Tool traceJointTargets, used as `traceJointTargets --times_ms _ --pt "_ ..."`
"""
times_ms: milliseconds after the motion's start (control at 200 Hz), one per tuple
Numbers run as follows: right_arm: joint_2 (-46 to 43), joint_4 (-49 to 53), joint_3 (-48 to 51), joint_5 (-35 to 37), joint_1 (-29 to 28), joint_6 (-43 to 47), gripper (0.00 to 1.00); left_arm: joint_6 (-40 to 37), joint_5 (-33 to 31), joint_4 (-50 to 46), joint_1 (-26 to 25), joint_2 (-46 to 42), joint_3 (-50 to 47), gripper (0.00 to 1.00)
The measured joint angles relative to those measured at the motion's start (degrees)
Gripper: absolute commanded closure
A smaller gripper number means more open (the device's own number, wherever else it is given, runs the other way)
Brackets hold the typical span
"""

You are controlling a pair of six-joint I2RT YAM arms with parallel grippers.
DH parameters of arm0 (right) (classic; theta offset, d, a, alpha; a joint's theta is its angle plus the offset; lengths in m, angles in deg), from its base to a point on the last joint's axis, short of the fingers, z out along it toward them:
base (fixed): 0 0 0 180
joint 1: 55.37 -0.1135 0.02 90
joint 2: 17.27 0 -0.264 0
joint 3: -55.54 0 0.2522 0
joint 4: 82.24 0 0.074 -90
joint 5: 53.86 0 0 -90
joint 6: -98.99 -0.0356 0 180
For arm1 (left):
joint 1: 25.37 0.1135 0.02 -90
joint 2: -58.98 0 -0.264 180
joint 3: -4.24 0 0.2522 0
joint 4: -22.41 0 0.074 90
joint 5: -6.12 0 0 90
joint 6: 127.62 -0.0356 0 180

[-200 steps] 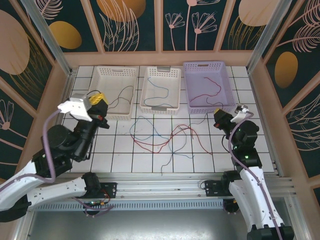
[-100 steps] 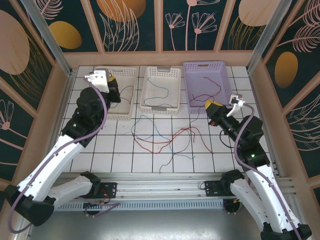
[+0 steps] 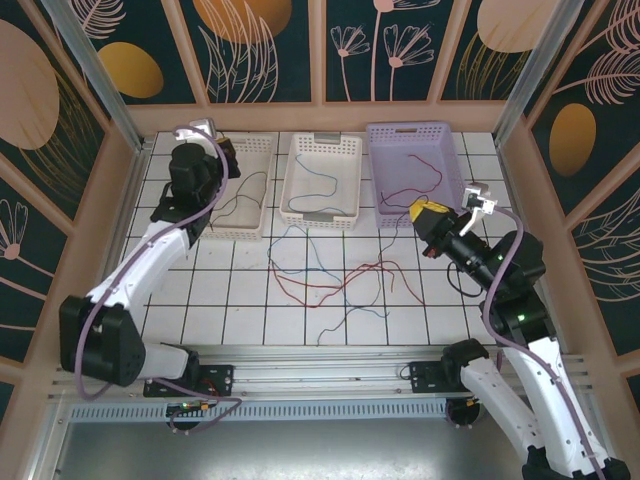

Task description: Untangle the cables

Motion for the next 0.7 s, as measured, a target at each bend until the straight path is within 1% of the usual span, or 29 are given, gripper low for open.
traceJointTargets --times_ms 95,230,355,475,701 --pt "0.0 0.35 -0.87 -2.38 0.0 0.55 1.0 0.37 1.05 2.05 0.5 4.11 0.02 1.0" --pt "0.0 1.27 -2.03 -5.11 -0.04 1.07 1.0 2.19 3.8 4.52 3.34 10.36 0.55 1.0" --pt "0.0 2.01 -3.1 -6.91 -0.31 1.46 1.0 3.58 5.4 4.9 4.98 14.36 1.38 1.0" --pt "0.0 2.23 -3.67 -7.82 -0.33 1.88 1.0 4.42 6.75 5.25 5.01 16.65 2.86 1.0" --pt "0.04 2.54 -3.82 -8.68 -0.33 2.54 1.0 4.61 6.93 6.12 4.85 18.56 4.98 1.0"
